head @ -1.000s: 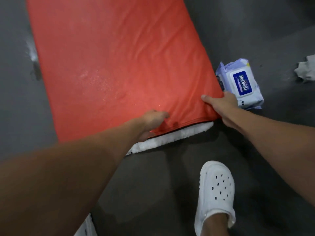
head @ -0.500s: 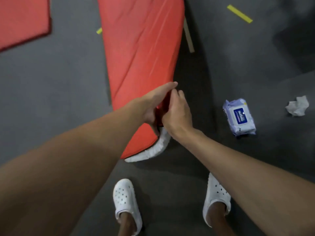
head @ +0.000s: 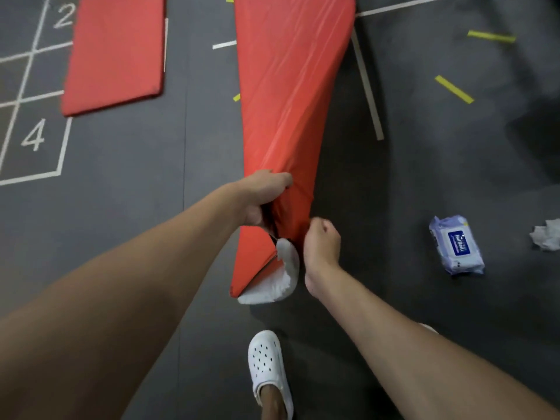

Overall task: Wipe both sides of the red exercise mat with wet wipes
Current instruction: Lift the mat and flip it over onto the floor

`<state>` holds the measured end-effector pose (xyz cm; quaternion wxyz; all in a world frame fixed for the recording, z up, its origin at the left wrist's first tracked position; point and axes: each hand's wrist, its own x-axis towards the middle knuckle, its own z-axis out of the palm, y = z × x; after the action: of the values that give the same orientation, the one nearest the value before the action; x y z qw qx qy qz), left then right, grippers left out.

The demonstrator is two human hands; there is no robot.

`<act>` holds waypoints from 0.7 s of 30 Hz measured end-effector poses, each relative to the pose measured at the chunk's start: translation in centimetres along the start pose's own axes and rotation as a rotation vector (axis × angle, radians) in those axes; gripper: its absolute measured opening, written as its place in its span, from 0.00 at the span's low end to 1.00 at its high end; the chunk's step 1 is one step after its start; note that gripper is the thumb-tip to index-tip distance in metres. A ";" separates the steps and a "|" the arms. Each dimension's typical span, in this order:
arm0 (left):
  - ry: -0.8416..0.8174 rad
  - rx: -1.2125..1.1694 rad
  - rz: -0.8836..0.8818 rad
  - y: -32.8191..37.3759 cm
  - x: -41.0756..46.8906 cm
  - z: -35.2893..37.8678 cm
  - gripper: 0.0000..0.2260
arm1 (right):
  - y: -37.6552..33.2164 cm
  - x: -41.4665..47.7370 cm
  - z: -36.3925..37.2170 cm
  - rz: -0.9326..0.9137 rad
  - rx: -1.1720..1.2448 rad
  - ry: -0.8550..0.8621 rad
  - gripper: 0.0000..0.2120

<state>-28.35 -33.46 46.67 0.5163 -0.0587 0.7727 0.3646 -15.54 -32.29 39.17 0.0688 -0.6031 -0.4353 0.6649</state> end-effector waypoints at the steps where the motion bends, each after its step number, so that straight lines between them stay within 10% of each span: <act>1: 0.007 -0.019 0.009 0.1 -0.6 -1.2 0.08 | 0.7 0.1 0.6 0.185 -0.029 0.042 0.17; 5: -0.008 -0.076 0.025 1.2 -2.1 -6.2 0.04 | 3.3 -1.9 1.7 0.885 0.354 -0.137 0.37; 10: -0.046 -0.104 0.010 1.7 -3.1 -11.7 0.08 | 3.7 -4.3 7.7 1.082 1.077 -0.119 0.44; 15: -0.067 -0.190 0.057 -0.2 -3.6 -17.6 0.06 | 4.0 -5.8 11.5 0.935 1.096 -0.028 0.13; 21: 0.138 -0.281 0.179 -2.5 -4.0 -22.3 0.08 | 1.4 -6.3 9.9 0.775 0.889 0.083 0.10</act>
<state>-42.22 -50.30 53.23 0.4141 -0.0860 0.7501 0.5085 -21.78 -41.94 41.85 0.0839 -0.6569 0.1402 0.7361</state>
